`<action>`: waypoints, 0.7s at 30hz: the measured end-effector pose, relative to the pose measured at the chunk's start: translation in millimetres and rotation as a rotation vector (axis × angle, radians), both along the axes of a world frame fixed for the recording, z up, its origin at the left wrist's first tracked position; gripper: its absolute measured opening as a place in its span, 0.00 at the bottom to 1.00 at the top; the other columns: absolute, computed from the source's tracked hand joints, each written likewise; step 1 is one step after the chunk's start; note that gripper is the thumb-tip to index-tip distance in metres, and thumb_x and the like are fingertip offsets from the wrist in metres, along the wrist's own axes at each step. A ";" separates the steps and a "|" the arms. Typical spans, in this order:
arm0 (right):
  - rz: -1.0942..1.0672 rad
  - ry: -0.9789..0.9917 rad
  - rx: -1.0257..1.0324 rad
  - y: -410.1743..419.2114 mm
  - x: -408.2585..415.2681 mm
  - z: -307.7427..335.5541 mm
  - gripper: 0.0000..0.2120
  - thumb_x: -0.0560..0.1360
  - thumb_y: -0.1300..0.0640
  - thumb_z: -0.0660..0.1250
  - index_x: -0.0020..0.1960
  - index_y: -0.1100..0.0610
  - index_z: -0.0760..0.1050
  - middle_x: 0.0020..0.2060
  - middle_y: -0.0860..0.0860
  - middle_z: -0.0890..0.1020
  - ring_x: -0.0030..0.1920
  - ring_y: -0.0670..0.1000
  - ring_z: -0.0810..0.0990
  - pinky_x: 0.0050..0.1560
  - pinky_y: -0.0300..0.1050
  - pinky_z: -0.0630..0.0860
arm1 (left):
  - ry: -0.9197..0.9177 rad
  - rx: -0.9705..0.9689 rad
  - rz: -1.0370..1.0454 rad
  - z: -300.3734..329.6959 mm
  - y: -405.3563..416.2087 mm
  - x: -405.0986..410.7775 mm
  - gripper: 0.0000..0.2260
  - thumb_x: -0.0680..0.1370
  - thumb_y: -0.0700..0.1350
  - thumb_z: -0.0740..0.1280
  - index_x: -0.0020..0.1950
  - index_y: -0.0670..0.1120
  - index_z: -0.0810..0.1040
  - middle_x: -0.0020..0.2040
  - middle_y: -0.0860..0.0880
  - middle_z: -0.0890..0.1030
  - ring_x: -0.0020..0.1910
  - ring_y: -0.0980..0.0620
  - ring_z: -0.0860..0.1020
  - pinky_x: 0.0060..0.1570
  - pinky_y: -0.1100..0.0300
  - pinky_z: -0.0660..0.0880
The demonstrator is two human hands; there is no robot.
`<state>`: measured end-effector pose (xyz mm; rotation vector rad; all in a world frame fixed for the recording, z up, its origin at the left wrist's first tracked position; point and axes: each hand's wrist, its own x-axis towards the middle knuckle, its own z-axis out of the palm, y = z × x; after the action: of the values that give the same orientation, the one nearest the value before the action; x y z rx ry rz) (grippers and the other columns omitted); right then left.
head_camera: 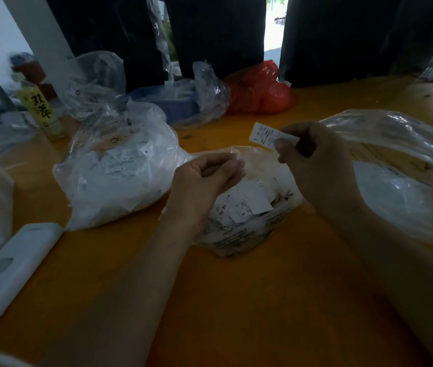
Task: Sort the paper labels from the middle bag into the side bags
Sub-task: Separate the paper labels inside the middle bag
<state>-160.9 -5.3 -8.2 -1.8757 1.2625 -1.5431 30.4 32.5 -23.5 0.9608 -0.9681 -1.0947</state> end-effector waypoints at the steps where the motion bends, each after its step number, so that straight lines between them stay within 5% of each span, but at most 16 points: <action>1: 0.009 -0.004 -0.004 0.2 -0.2 0.9 0.05 0.80 0.52 0.69 0.55 0.50 0.78 0.40 0.44 0.83 0.40 0.43 0.82 0.37 0.33 0.77 | 0.002 -0.007 -0.009 0.0 0.2 0.2 0.08 0.75 0.37 0.77 0.53 0.41 0.86 0.50 0.40 0.88 0.53 0.45 0.88 0.52 0.62 0.83; 7: 0.053 0.092 -0.073 6.5 1.8 5.0 0.03 0.81 0.53 0.67 0.55 0.49 0.78 0.38 0.43 0.82 0.34 0.39 0.79 0.31 0.31 0.71 | -0.078 -0.049 -0.012 -0.9 1.8 0.7 0.07 0.77 0.38 0.76 0.54 0.44 0.86 0.51 0.43 0.89 0.53 0.47 0.88 0.53 0.62 0.82; 10: 0.020 0.181 -0.106 7.0 3.1 3.8 0.04 0.81 0.53 0.67 0.54 0.47 0.78 0.39 0.39 0.80 0.41 0.42 0.80 0.38 0.32 0.74 | -0.152 -0.069 0.009 -1.8 1.0 1.3 0.08 0.77 0.40 0.77 0.56 0.46 0.86 0.52 0.45 0.89 0.55 0.48 0.87 0.56 0.59 0.83; 13: -0.012 0.257 -0.151 6.6 3.2 3.4 0.05 0.80 0.55 0.68 0.55 0.51 0.80 0.37 0.35 0.75 0.41 0.35 0.77 0.38 0.25 0.69 | -0.202 -0.076 0.015 -2.9 0.3 2.0 0.09 0.78 0.42 0.77 0.57 0.45 0.86 0.52 0.45 0.89 0.55 0.49 0.87 0.57 0.57 0.83; 18: 0.002 0.318 -0.148 6.2 2.0 3.7 0.05 0.81 0.55 0.67 0.55 0.52 0.79 0.40 0.32 0.73 0.48 0.35 0.76 0.41 0.22 0.68 | -0.259 -0.067 0.043 -2.7 -0.1 2.9 0.08 0.79 0.43 0.76 0.57 0.45 0.87 0.49 0.47 0.89 0.51 0.50 0.88 0.50 0.60 0.84; 21: 0.015 0.343 -0.117 5.9 1.3 4.9 0.06 0.80 0.55 0.67 0.56 0.51 0.80 0.40 0.31 0.73 0.43 0.31 0.75 0.40 0.21 0.67 | -0.288 -0.079 0.062 -2.4 0.8 3.0 0.06 0.80 0.43 0.75 0.56 0.47 0.86 0.48 0.48 0.89 0.50 0.51 0.88 0.46 0.61 0.84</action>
<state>-159.6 0.5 -3.3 -2.2939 1.3161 -1.3515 33.5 33.3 -25.9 1.0954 -1.1976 -0.8742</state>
